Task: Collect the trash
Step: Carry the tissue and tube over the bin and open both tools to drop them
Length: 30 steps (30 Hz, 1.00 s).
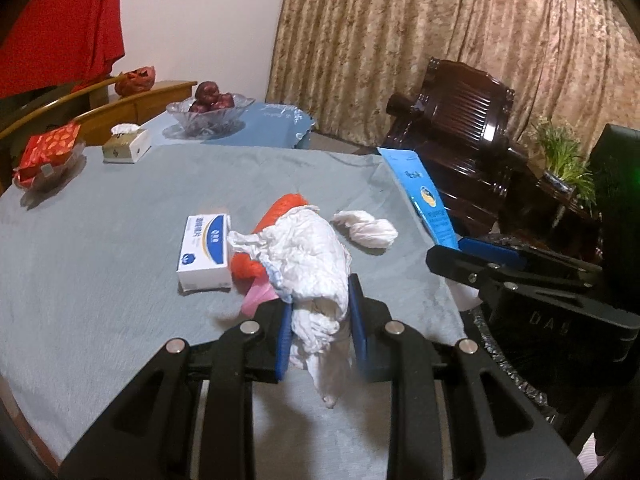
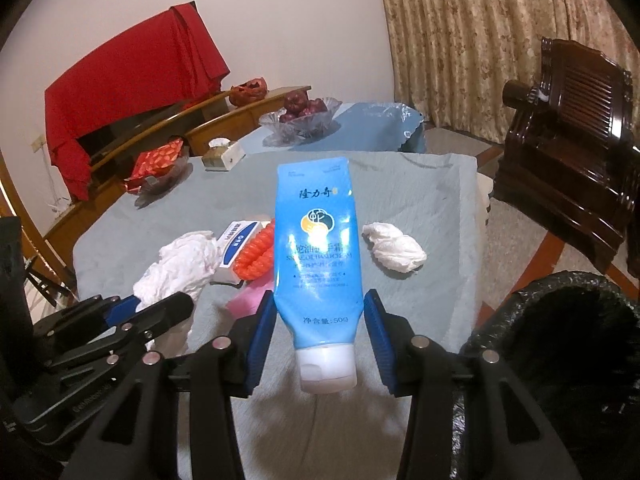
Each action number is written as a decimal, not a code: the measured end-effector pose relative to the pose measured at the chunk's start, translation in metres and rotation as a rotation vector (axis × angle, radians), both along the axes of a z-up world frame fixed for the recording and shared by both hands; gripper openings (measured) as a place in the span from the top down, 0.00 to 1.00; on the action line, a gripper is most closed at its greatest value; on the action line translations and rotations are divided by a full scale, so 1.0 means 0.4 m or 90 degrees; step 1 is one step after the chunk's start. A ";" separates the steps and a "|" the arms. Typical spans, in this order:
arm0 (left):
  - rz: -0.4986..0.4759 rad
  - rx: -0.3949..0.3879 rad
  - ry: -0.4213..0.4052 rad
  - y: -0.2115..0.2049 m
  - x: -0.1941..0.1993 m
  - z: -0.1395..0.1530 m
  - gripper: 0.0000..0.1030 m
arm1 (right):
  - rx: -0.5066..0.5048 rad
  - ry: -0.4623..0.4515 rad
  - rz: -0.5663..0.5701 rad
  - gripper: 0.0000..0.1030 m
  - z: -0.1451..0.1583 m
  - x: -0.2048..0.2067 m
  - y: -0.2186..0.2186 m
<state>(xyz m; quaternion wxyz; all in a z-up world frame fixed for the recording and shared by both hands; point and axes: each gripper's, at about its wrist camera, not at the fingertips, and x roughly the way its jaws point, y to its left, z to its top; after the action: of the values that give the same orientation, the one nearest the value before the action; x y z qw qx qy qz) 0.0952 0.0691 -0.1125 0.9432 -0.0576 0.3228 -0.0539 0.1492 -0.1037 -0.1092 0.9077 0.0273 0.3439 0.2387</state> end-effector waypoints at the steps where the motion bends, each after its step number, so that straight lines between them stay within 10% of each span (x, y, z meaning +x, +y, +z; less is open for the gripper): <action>1: -0.003 0.000 -0.002 -0.005 -0.001 0.002 0.77 | 0.001 -0.001 -0.001 0.57 0.002 -0.003 -0.004; 30: -0.210 0.005 -0.063 -0.411 0.016 0.056 0.76 | 0.004 -0.029 -0.209 0.57 0.046 -0.158 -0.425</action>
<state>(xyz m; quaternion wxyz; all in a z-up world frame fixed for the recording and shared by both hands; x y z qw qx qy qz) 0.1017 -0.0954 -0.0900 0.9365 0.0025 0.2812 -0.2095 0.0862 -0.2735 -0.0910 0.9420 0.0806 0.3133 0.0887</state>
